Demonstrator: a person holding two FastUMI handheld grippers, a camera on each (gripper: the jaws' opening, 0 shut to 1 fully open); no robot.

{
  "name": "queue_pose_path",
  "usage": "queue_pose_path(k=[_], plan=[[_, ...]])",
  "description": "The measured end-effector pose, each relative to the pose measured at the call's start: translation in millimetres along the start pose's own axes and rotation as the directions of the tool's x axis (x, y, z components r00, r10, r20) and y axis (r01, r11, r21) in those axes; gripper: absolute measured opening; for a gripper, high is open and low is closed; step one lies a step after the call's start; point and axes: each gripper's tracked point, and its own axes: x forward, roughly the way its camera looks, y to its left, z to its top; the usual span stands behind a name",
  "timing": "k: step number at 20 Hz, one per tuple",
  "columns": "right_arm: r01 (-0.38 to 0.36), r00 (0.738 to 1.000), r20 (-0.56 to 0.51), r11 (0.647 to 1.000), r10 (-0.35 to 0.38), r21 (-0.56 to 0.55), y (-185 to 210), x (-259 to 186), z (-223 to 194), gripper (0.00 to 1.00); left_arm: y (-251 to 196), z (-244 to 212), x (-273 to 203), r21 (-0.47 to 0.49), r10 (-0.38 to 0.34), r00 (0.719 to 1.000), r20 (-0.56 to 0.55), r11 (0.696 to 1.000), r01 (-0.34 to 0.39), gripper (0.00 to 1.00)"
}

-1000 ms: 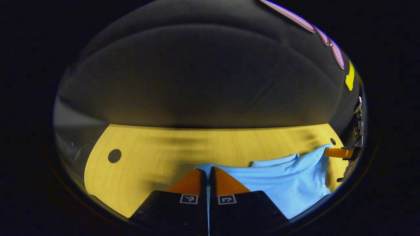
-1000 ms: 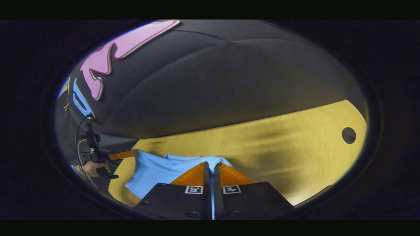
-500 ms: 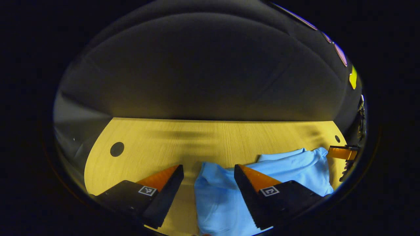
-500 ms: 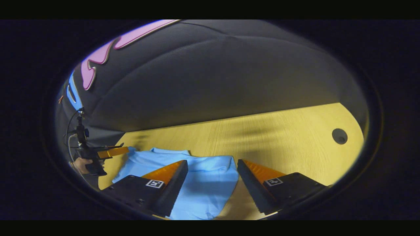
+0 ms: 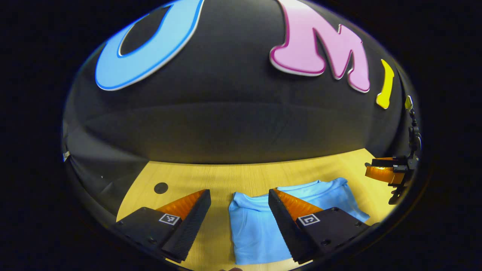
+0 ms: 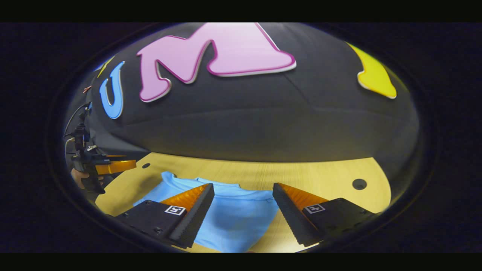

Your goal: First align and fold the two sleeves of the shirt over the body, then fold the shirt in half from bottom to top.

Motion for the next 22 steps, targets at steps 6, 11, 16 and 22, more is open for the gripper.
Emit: queue_pose_path(k=[6,11,16,22], plan=[[0.105,0.988,0.123,0.993,-0.098,-0.048,34,-118,24,0.98,-20,12,-125,0.087,-0.044,0.991,0.123,0.996,0.034,0.98],[0.161,0.962,0.231,0.985,-0.145,-0.053,76,-225,44,0.98,-29,9,-237,0.074,-0.062,0.975,0.213,0.996,0.047,0.98],[0.182,0.940,0.298,0.983,-0.169,-0.016,119,-314,44,0.98,-23,-15,-329,0.021,-0.054,0.960,0.274,0.999,0.050,0.97],[0.167,0.935,0.322,0.986,-0.152,-0.017,168,-385,23,0.98,15,-56,-431,-0.025,0.023,0.949,0.314,1.000,-0.016,0.97]])
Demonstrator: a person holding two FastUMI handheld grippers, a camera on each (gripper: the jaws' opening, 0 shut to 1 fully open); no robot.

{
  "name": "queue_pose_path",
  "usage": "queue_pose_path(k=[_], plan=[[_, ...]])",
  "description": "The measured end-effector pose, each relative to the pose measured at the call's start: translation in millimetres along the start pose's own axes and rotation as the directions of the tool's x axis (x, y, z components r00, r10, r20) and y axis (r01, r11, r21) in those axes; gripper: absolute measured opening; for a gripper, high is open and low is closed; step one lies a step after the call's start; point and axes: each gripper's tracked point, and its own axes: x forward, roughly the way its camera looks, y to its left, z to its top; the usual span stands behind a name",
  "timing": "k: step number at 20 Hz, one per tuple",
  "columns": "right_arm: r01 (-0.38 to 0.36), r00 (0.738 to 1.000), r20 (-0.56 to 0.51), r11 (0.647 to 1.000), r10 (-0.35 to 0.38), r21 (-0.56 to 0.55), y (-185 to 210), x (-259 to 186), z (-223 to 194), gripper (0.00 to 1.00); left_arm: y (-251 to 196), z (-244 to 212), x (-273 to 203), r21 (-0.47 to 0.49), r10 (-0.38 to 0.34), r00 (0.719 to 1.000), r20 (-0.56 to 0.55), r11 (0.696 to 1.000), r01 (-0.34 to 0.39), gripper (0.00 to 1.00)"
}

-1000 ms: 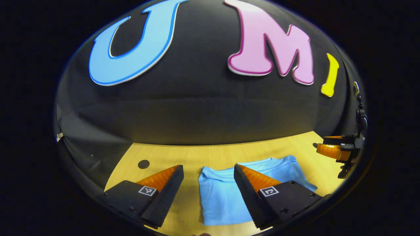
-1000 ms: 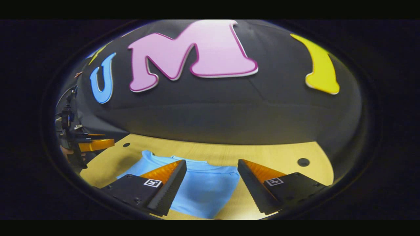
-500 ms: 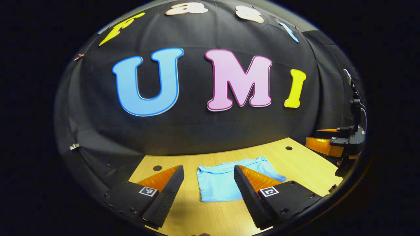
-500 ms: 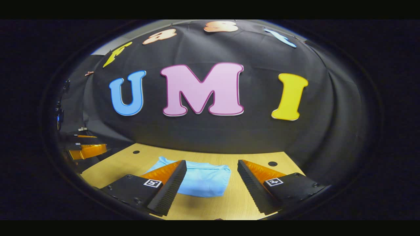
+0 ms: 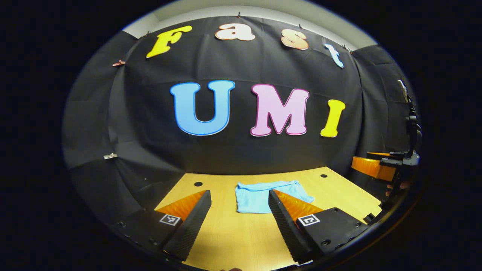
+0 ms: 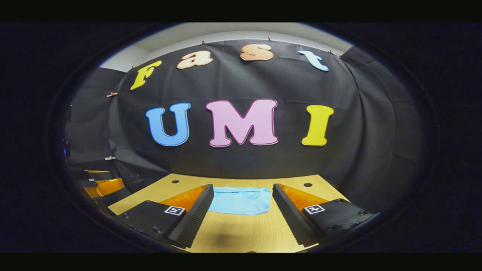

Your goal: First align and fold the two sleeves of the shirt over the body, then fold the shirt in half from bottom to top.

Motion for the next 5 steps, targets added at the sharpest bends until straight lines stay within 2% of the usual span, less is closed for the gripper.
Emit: queue_pose_path(k=[5], plan=[[-0.024,1.000,0.004,0.999,0.024,-0.022,25,-30,8,0.98,12,12,-60,-0.055,0.031,0.998,0.050,0.998,-0.028,0.98]])
